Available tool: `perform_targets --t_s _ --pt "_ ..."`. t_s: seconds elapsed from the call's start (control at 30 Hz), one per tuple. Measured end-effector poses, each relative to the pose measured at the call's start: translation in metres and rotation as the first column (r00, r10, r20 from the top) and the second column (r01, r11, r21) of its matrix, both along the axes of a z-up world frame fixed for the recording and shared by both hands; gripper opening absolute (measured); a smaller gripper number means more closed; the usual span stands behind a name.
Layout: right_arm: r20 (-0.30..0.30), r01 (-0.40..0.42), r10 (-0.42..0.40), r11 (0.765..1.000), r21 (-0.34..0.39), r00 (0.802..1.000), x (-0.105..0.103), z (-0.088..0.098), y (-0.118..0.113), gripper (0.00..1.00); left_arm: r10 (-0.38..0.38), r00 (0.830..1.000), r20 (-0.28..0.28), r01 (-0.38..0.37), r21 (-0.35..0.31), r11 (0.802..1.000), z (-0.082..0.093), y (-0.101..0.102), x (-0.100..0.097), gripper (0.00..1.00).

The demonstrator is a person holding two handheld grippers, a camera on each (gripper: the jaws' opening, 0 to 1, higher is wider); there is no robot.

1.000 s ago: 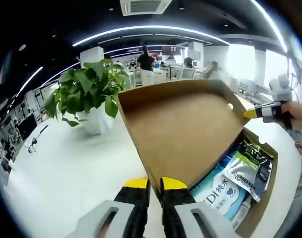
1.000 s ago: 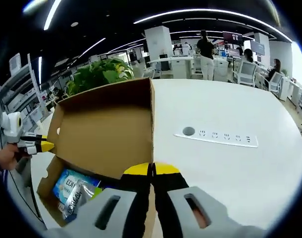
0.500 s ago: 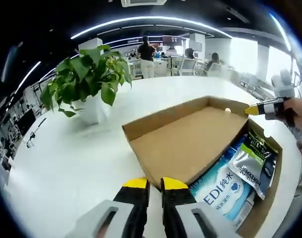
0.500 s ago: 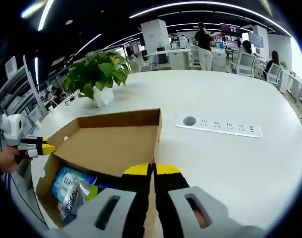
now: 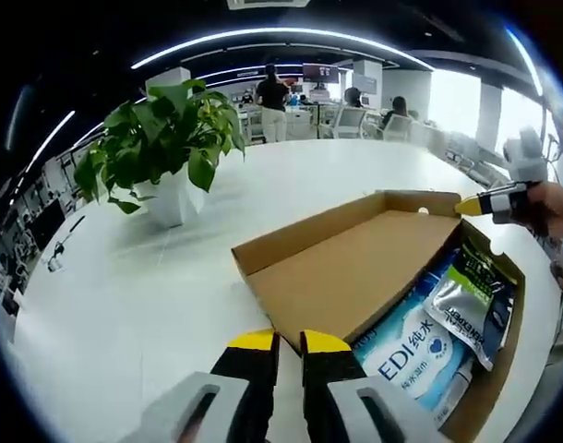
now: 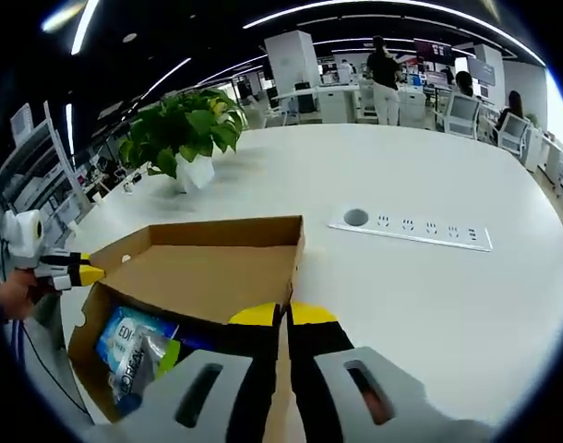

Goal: Operate the shoe box by opening the lid, removing the specified soft item, and placing it in the target area until the item is outside and the box remains undamaged.

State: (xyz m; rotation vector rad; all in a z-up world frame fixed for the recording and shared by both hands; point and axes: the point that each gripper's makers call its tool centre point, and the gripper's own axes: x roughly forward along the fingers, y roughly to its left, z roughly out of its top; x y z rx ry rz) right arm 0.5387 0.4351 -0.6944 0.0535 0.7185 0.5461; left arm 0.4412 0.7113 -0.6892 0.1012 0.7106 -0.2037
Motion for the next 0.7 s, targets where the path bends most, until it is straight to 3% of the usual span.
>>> perform_targets --t_s 0.23,0.43,0.6,0.7 --pt "-0.005 -0.007 0.007 1.000 0.002 1.000 -0.009 0.001 -0.006 0.06 -0.002 1.000 0.009 0.002 -0.026 1.000 0.004 0.000 -0.008 0.13" --pt "-0.015 0.008 -0.008 1.000 0.011 1.000 -0.035 -0.004 -0.027 0.08 0.041 0.999 0.031 -0.039 -0.078 0.996 0.006 -0.002 -0.030 0.17" --pt "-0.025 0.067 -0.065 0.996 0.054 0.998 -0.055 -0.003 -0.046 0.09 0.086 0.995 0.047 -0.078 -0.153 0.985 0.011 -0.013 -0.051 0.17" --pt "-0.014 0.076 -0.075 0.995 0.070 0.997 -0.068 0.001 -0.051 0.10 0.088 0.995 0.052 -0.078 -0.161 0.984 0.012 -0.021 -0.060 0.17"
